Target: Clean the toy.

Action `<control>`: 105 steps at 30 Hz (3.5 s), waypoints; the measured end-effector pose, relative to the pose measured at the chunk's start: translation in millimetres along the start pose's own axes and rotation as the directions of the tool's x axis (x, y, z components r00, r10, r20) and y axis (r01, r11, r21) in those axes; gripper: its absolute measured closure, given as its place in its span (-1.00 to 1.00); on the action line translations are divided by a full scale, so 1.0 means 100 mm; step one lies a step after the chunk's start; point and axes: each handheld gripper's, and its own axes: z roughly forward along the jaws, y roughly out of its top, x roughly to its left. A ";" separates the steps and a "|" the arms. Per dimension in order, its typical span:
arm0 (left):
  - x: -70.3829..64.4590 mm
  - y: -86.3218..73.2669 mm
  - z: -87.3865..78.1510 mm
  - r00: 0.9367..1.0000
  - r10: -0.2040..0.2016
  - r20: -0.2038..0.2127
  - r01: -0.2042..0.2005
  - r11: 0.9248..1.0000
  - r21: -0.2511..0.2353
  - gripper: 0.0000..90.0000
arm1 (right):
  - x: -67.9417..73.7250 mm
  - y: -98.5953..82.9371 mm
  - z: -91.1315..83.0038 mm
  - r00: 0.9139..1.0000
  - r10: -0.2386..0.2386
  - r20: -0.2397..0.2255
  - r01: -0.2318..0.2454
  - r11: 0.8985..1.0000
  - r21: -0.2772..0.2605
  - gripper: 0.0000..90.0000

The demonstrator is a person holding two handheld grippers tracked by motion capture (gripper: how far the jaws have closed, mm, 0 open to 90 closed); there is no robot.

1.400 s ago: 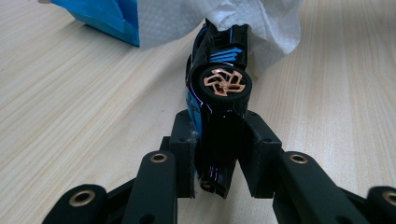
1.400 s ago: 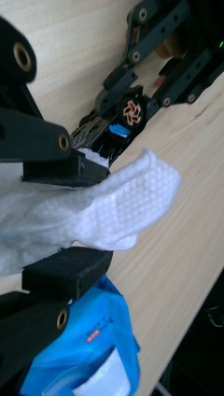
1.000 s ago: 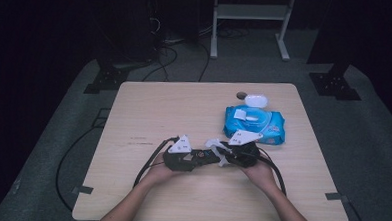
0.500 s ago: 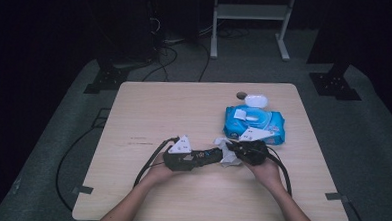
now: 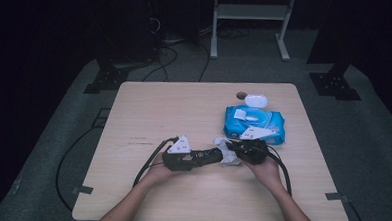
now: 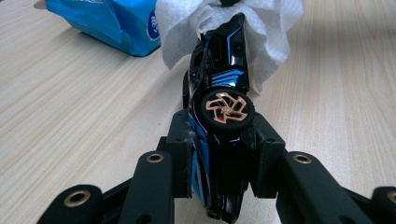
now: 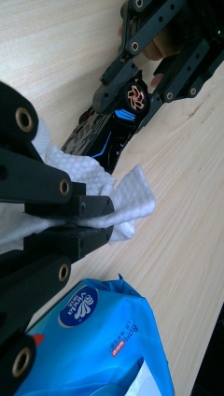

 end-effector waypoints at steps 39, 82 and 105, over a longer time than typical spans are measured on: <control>0.01 -0.03 -0.06 1.000 0.020 -0.003 -0.020 1.000 0.009 0.47 | 0.09 0.08 -0.04 0.998 -0.044 -0.049 0.044 0.999 0.005 0.26; 0.06 -0.06 -0.17 1.000 0.018 0.007 -0.019 0.999 0.042 0.48 | 0.12 0.02 0.04 0.998 -0.028 -0.053 0.027 0.999 -0.028 0.90; 0.11 0.07 -0.09 1.000 0.017 0.013 -0.018 0.993 0.116 0.31 | 0.20 0.01 0.13 0.997 -0.064 -0.052 0.062 0.997 -0.046 0.74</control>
